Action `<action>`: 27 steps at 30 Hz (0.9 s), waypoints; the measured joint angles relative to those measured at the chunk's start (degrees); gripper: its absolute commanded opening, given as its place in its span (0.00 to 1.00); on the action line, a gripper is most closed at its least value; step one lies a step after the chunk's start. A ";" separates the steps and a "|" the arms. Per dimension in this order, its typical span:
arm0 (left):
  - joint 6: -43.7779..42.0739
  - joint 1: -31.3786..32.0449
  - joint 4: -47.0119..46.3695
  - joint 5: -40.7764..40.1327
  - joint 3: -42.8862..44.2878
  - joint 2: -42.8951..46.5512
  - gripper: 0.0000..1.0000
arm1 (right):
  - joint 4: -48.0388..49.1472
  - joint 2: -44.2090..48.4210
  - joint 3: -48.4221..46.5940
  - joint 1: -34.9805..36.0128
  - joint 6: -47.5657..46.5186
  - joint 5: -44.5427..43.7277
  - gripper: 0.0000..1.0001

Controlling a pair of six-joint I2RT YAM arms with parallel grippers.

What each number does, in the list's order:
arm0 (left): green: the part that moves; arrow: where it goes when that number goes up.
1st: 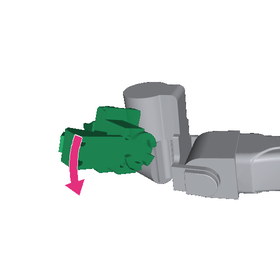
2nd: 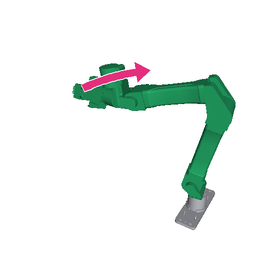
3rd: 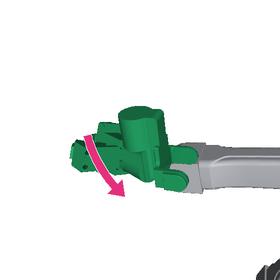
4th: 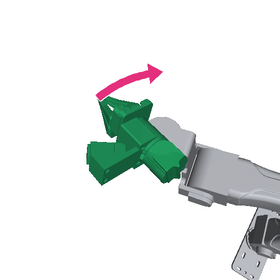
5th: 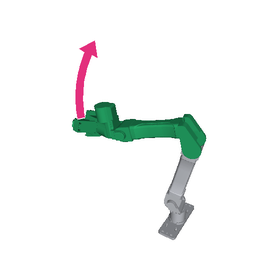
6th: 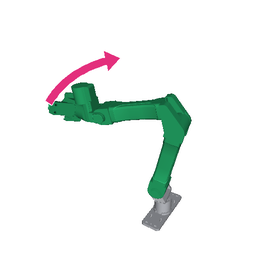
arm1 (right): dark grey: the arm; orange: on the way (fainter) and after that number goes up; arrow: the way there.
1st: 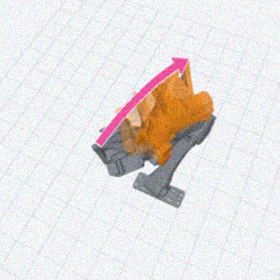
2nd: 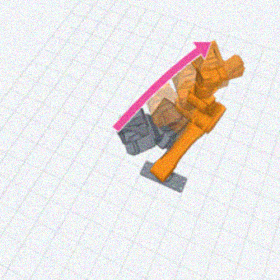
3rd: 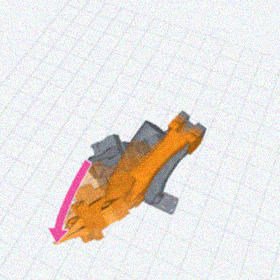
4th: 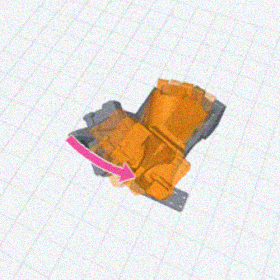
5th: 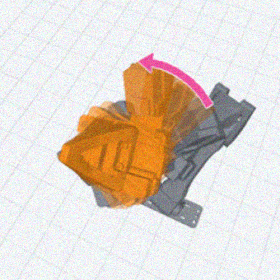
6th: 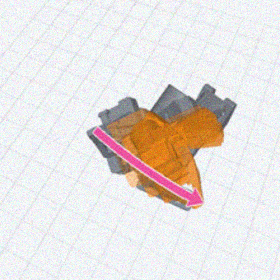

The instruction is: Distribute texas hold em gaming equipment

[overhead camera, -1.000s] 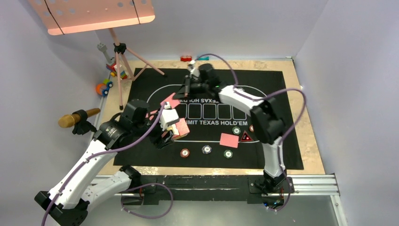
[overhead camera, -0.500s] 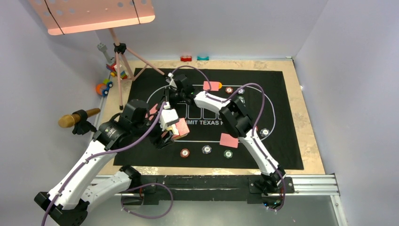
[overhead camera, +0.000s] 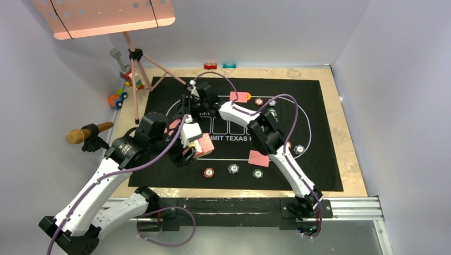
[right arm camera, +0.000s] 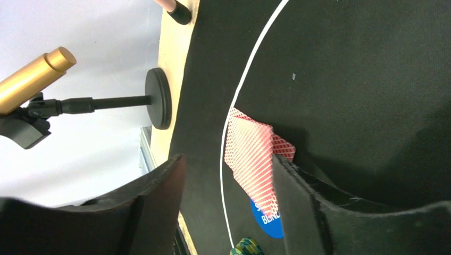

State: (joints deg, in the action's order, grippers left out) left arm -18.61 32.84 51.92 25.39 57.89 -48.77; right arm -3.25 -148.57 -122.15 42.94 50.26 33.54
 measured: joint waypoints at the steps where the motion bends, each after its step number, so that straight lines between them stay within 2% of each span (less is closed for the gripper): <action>1: 0.00 -0.04 0.00 0.02 0.00 0.00 0.00 | -0.22 0.09 -0.24 -0.02 -0.09 -0.07 0.75; 3: 0.02 -0.09 0.00 0.00 0.00 0.00 0.00 | -0.92 0.63 -0.24 -0.24 -0.92 -0.37 0.84; 7: 0.02 -0.09 0.00 0.00 0.00 0.00 0.00 | -2.89 6.14 4.02 -1.16 -2.71 -1.31 0.89; 14: 0.02 -0.09 0.02 0.00 0.00 0.02 0.00 | -4.55 28.52 16.61 -4.79 -6.49 -1.46 0.94; 21: 0.02 -0.09 0.02 0.00 0.00 0.04 0.00 | -0.20 52.41 36.48 -7.58 -7.82 1.01 0.96; 27: 0.02 -0.09 0.02 -0.02 0.00 0.00 0.00 | 2.75 59.63 53.42 -5.97 -5.44 5.11 0.97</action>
State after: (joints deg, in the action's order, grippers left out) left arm -18.59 32.75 51.94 25.36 57.89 -48.77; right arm -0.49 -88.95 -68.73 36.97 44.82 38.65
